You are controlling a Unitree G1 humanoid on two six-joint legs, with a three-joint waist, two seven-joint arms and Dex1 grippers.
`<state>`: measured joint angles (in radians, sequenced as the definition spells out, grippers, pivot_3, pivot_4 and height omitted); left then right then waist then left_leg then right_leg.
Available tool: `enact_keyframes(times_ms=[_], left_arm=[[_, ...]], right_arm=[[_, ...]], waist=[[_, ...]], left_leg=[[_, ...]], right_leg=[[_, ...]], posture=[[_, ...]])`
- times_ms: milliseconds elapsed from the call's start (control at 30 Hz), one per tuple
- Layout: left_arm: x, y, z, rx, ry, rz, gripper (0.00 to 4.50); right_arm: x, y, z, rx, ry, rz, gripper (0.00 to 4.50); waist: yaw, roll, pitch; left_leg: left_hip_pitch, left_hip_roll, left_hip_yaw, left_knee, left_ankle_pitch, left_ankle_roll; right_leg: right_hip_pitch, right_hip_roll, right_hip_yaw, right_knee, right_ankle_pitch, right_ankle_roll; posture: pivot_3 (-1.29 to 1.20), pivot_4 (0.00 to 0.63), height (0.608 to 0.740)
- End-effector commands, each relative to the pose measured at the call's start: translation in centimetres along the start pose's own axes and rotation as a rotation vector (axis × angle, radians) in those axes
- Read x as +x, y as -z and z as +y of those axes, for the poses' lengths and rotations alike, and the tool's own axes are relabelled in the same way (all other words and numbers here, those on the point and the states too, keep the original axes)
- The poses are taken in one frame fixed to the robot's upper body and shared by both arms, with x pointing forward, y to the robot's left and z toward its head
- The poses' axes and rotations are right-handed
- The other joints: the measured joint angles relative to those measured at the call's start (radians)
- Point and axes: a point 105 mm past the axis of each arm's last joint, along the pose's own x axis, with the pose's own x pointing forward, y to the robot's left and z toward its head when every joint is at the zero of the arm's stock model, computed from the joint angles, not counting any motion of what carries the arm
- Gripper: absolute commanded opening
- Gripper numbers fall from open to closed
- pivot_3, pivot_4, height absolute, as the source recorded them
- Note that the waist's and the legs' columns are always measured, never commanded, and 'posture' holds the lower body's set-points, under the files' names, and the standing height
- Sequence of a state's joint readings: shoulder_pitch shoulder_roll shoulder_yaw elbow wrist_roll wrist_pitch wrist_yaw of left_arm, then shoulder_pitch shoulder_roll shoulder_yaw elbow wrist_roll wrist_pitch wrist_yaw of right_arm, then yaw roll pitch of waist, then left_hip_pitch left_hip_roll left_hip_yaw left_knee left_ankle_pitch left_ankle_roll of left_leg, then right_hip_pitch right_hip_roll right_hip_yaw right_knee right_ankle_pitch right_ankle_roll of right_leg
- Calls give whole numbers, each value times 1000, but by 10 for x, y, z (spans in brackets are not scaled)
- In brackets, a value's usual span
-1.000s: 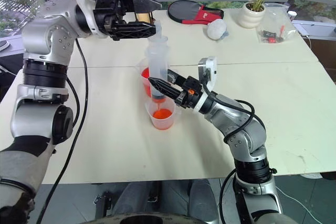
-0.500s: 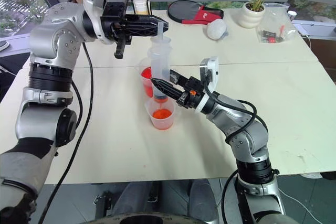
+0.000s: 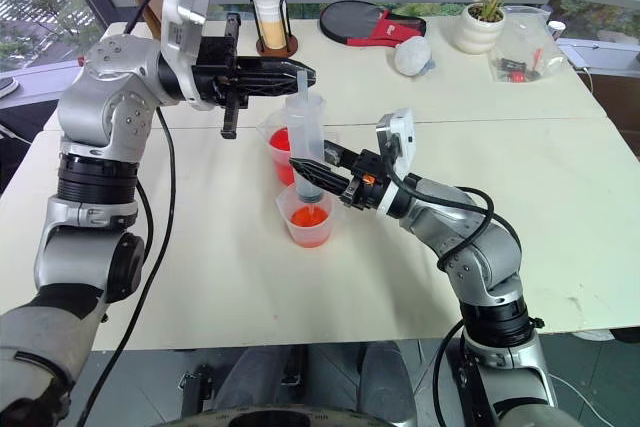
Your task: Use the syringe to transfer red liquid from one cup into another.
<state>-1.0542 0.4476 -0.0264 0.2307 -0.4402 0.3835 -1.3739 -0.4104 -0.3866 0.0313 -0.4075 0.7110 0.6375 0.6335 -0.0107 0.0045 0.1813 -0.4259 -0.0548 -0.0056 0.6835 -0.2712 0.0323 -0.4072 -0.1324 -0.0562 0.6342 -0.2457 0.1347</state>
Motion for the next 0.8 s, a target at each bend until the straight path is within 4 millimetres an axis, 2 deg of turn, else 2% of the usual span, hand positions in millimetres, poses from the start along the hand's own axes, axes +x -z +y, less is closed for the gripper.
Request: enact_keyframes(times_ms=[33,67,167,300,400,533,600,667,700,800], left_arm=[[13,25,-16,-67,88,78,92],[12,24,-15,-76,84,69,92],[6,12,-5,-118,46,25,1031],[-17,-4,16,-146,-63,-27,3010],[-45,-12,26,-190,-134,-46,4425],[-96,-13,32,-249,-271,-40,4425],[-111,-10,35,-235,-347,-9,4425],[-116,-7,30,-229,-364,14,4425],[-114,-4,24,-230,-353,34,4425],[-102,10,6,-204,-324,100,4425]], right_arm=[[-1,-55,6,-128,-18,-177,1382],[0,-56,7,-127,-23,-178,1382],[0,-59,13,-115,-47,-182,1382],[-1,-62,23,-107,-86,-171,1382],[-3,-63,24,-115,-87,-160,1382],[-9,-69,12,-130,-51,-148,1382],[-9,-77,6,-121,-34,-155,1382],[-7,-90,-6,-70,14,-181,1382],[-8,-101,-20,-28,68,-199,1382],[-25,-127,-56,74,189,-172,1382]], waist=[[0,0,0],[0,0,0],[0,0,0],[-2,0,0],[-2,0,0],[-6,0,0],[-4,0,0],[-1,0,0],[1,0,0],[6,0,0]], left_leg=[[0,0,0,0,0,0],[0,0,0,0,0,0],[0,0,0,0,0,0],[0,0,0,0,0,0],[0,0,0,0,0,0],[0,1,0,-1,0,0],[0,1,0,-1,0,0],[0,1,0,0,0,0],[0,0,1,0,0,0],[0,0,0,0,0,0]], right_leg=[[0,0,0,0,0,0],[0,0,0,0,0,0],[0,0,0,0,0,0],[0,0,0,0,0,0],[0,0,0,0,0,0],[-1,1,0,0,0,0],[-1,1,0,0,0,0],[-1,0,0,0,0,0],[-1,0,0,0,0,0],[1,-1,0,0,0,0]], posture=[[0,150,740],[0,150,740],[0,150,740],[0,150,740],[0,150,740],[0,150,740],[0,150,740],[0,150,740],[0,150,740],[0,150,740]])
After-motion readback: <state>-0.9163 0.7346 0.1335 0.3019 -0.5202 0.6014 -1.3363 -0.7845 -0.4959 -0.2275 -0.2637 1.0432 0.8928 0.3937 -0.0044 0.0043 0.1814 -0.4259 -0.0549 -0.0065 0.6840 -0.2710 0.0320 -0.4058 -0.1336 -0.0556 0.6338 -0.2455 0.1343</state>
